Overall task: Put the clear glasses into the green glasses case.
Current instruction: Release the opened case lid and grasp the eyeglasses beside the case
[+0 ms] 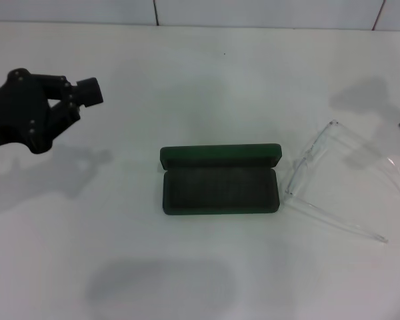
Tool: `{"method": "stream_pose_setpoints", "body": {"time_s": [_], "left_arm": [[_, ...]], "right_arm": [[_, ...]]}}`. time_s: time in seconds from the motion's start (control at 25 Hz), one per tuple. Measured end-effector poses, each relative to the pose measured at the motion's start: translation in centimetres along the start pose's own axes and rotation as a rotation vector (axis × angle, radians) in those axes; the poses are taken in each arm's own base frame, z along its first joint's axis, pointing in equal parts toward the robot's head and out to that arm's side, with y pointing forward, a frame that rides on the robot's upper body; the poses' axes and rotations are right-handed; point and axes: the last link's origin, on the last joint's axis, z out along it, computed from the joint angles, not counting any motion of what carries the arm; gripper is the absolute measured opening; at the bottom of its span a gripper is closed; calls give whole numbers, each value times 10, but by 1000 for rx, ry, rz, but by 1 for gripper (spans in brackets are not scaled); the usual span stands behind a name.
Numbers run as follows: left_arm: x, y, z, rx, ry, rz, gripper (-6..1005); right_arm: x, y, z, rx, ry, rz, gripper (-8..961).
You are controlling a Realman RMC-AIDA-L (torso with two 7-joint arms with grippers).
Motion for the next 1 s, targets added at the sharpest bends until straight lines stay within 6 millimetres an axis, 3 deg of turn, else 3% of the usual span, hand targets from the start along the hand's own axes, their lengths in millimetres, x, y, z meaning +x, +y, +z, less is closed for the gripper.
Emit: {"method": "stream_pose_setpoints", "body": {"time_s": [0.32, 0.68, 1.0], "left_arm": [[-6, 0, 10, -34, -24, -19, 28], [-3, -1, 24, -84, -44, -14, 28], [4, -3, 37, -149, -80, 97, 28]], "right_arm": [[-33, 17, 28, 29, 83, 39, 335], [-45, 24, 55, -62, 122, 224, 342], [-55, 15, 62, 22, 75, 273, 357]]}}
